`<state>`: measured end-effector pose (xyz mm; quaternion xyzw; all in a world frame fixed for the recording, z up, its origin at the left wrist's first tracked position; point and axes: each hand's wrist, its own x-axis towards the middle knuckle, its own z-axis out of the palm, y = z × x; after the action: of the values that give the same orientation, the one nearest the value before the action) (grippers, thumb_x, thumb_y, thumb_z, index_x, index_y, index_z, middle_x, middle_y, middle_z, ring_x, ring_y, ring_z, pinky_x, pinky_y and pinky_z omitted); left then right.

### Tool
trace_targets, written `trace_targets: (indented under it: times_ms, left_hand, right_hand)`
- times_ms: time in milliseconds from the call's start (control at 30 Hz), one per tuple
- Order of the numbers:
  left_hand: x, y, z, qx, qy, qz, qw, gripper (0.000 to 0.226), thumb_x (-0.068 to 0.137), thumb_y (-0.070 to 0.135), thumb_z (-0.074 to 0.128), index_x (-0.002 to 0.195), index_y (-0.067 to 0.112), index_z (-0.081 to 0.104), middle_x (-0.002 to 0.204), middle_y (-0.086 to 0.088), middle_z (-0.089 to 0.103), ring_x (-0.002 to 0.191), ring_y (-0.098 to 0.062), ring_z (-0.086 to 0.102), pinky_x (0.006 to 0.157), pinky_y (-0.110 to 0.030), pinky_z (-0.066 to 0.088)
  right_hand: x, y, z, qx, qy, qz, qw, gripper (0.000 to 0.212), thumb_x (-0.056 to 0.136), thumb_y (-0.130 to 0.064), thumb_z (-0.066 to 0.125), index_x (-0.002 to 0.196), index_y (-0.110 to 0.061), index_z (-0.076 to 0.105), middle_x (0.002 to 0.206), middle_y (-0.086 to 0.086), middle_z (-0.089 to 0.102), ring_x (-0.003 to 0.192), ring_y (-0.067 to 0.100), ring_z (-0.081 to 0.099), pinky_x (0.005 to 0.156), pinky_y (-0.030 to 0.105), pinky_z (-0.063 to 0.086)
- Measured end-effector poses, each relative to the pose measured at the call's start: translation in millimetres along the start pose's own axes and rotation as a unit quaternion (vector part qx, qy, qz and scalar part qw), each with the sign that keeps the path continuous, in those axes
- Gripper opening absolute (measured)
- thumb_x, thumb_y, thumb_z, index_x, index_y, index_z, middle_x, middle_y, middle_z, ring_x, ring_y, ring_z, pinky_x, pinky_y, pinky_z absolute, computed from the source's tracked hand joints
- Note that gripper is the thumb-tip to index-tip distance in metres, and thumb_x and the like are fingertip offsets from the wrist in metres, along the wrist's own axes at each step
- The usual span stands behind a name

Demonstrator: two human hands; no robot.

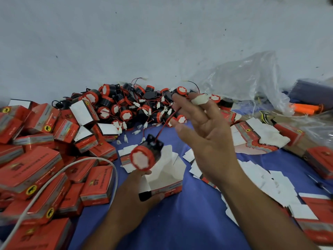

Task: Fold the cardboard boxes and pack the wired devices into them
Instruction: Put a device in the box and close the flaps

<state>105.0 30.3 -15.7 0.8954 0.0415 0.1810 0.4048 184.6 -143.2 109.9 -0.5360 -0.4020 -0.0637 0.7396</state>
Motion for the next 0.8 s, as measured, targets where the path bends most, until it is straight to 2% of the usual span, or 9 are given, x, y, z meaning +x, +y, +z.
trace_targets:
  times_ms: [100,200,300,367,433,533,600,700,800]
  left_hand:
    - [0.1,-1.3,1.7,-0.031,0.013,-0.009,0.999,0.058,0.073,0.042,0.083,0.118,0.052,0.048,0.117,0.037,0.051,0.102,0.023,0.047,0.086,-0.001,0.036]
    - [0.5,-6.3,1.0,-0.052,0.005,-0.007,0.999,0.063,0.068,0.034,0.088,0.118,0.044,0.051,0.116,0.027,0.06,0.105,0.015,0.055,0.087,-0.009,0.045]
    - [-1.1,-6.4,-1.0,-0.028,-0.003,0.005,1.0,0.061,0.067,0.045,0.082,0.116,0.048,0.046,0.121,0.035,0.051,0.112,0.019,0.046,0.088,-0.002,0.036]
    - [-0.5,-7.0,0.7,-0.013,0.004,0.01,1.0,0.056,0.074,0.039,0.083,0.113,0.051,0.044,0.122,0.036,0.048,0.112,0.016,0.046,0.092,-0.006,0.037]
    - [-1.0,-7.2,1.8,-0.002,-0.001,0.014,1.0,0.055,0.076,0.034,0.082,0.111,0.052,0.043,0.122,0.036,0.047,0.111,0.016,0.044,0.096,-0.01,0.037]
    - [-1.0,-7.6,2.2,0.005,-0.004,0.015,1.0,0.052,0.079,0.032,0.08,0.11,0.051,0.043,0.122,0.034,0.048,0.114,0.017,0.043,0.094,-0.005,0.035]
    - [-0.8,-7.4,2.1,0.009,0.007,0.008,1.0,0.051,0.079,0.031,0.08,0.109,0.05,0.044,0.12,0.032,0.049,0.113,0.016,0.043,0.091,-0.004,0.036]
    - [0.0,-6.2,1.6,0.014,0.022,-0.011,1.0,0.053,0.077,0.033,0.081,0.115,0.044,0.045,0.12,0.023,0.053,0.108,0.002,0.05,0.092,-0.015,0.041]
    - [0.4,-5.7,0.4,0.019,0.024,-0.02,0.999,0.057,0.078,0.035,0.081,0.123,0.036,0.046,0.124,0.016,0.054,0.111,-0.005,0.049,0.092,-0.019,0.039]
  right_hand:
    - [-9.9,20.9,5.1,-0.113,-0.013,0.054,0.992,0.049,0.094,-0.007,0.062,0.134,-0.026,0.043,0.136,-0.021,0.06,0.103,0.008,0.065,0.081,0.025,0.052]
    - [-21.2,47.4,0.1,-0.265,-0.038,0.072,0.961,0.055,0.093,-0.014,0.069,0.138,-0.025,0.04,0.128,-0.034,0.058,0.1,0.005,0.062,0.084,0.019,0.051]
    - [-29.3,62.6,-10.2,-0.353,-0.063,0.054,0.932,0.067,0.087,-0.021,0.076,0.135,-0.041,0.034,0.122,-0.033,0.057,0.095,-0.003,0.056,0.08,0.008,0.042]
    - [-33.6,69.4,-16.0,-0.385,-0.086,0.051,0.917,0.073,0.085,-0.026,0.078,0.136,-0.045,0.029,0.127,-0.027,0.054,0.103,-0.008,0.052,0.084,0.004,0.038]
    - [-37.4,76.0,-19.2,-0.401,-0.088,0.064,0.909,0.075,0.086,-0.031,0.077,0.143,-0.04,0.029,0.131,-0.025,0.05,0.111,-0.003,0.052,0.089,0.005,0.038]
    - [-43.2,80.4,-16.9,-0.418,-0.035,0.064,0.905,0.073,0.09,-0.036,0.07,0.15,-0.025,0.03,0.127,-0.026,0.046,0.102,0.0,0.051,0.085,0.002,0.035]
    - [-41.6,74.7,-14.5,-0.452,-0.017,0.042,0.891,0.066,0.091,-0.034,0.07,0.147,-0.022,0.037,0.122,-0.023,0.047,0.1,0.003,0.051,0.085,0.006,0.036]
    - [-32.4,51.5,-16.1,-0.543,-0.104,0.054,0.832,0.051,0.085,-0.043,0.073,0.127,-0.03,0.046,0.102,-0.017,0.055,0.087,0.011,0.054,0.075,0.026,0.047]
    - [-35.6,23.8,-29.0,-0.552,-0.249,0.212,0.767,0.065,0.064,-0.07,0.073,0.108,-0.044,0.032,0.093,-0.02,0.05,0.079,0.005,0.052,0.063,0.026,0.042]
